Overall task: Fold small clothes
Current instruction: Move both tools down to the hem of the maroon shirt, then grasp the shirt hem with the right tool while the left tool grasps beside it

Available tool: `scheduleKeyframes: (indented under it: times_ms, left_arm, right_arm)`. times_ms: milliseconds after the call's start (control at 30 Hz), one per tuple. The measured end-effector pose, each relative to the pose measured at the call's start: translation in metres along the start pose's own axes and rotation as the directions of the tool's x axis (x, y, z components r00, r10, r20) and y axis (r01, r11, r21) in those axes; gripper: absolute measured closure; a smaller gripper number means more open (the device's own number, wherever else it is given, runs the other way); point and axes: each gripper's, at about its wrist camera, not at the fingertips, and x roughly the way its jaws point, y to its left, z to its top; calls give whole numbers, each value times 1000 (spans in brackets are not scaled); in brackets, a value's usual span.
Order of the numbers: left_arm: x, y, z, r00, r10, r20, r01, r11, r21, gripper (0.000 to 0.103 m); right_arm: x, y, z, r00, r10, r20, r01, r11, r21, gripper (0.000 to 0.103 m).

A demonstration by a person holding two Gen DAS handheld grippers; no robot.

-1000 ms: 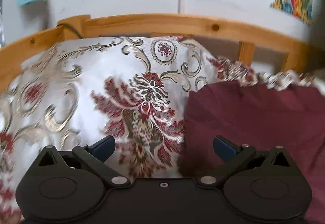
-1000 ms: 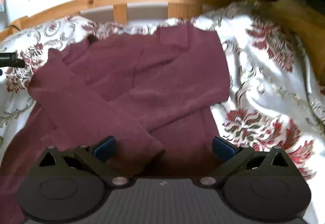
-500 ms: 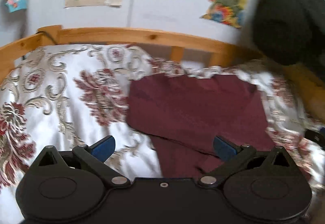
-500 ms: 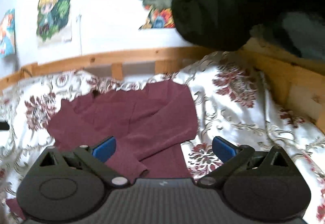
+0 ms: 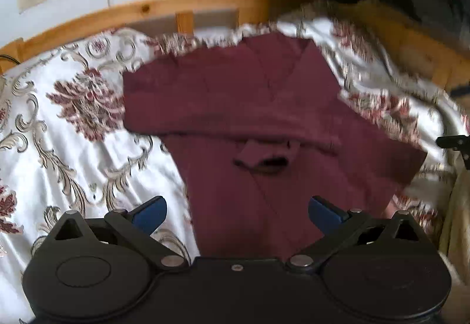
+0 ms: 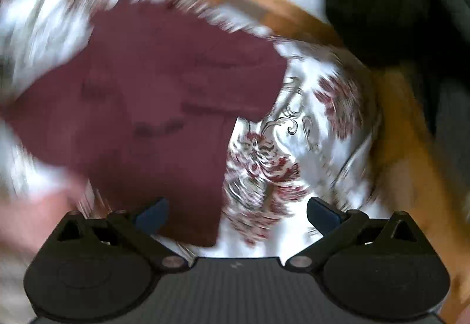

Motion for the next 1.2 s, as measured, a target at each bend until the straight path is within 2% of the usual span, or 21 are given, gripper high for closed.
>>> scheduleKeyframes:
  times_ms: [100, 233, 333, 433, 533, 700, 800, 867, 900, 967, 1033, 1067, 1100, 1200]
  left_arm:
    - [7, 2, -2, 999, 12, -43, -11, 1000, 19, 1]
    - [10, 2, -4, 997, 24, -68, -22, 999, 27, 1]
    - [13, 4, -4, 996, 27, -85, -25, 999, 21, 1]
    - [16, 6, -3, 995, 27, -101, -26, 1000, 13, 1]
    - [16, 7, -3, 994, 9, -107, -8, 1000, 7, 1]
    - [7, 2, -8, 990, -105, -93, 110, 993, 52, 1]
    - [5, -13, -12, 984, -146, -103, 160, 977, 139, 1]
    - [5, -25, -15, 979, -164, -118, 186, 960, 208, 1]
    - [5, -30, -17, 978, -167, -127, 194, 951, 242, 1]
    - [8, -41, -22, 976, -155, -152, 195, 932, 306, 1]
    - [12, -46, -25, 975, -136, -177, 190, 920, 342, 1]
    - [16, -47, -26, 973, -124, -195, 186, 919, 347, 1]
    - [21, -47, -26, 970, -110, -215, 180, 923, 340, 1]
    - [39, -40, -22, 954, -65, -292, 150, 948, 280, 1]
  right_arm:
    - [14, 23, -3, 998, 2, -69, -16, 979, -204, 0]
    - [43, 31, -2, 978, 113, -175, -150, 965, -214, 0]
    - [63, 42, -3, 969, 121, -215, -177, 948, -264, 0]
    - [76, 61, -5, 973, 56, -226, -143, 911, -388, 0]
    - [88, 74, -12, 981, -41, -191, -58, 871, -488, 0]
    - [85, 73, -13, 988, -48, -146, -27, 883, -469, 1]
    - [78, 69, -17, 993, -23, -116, -32, 892, -451, 13]
    - [76, 68, -14, 995, -16, -97, -30, 894, -447, 26]
    - [75, 67, -15, 996, -9, -89, -32, 896, -443, 30]
    - [74, 66, -14, 997, -1, -77, -32, 900, -434, 48]
    - [74, 62, -13, 998, 4, -65, -30, 909, -416, 58]
    - [75, 60, -12, 998, 11, -60, -35, 913, -406, 64]
    - [75, 57, -11, 998, 21, -56, -41, 920, -391, 66]
    - [72, 45, -7, 997, 53, -51, -67, 945, -320, 74]
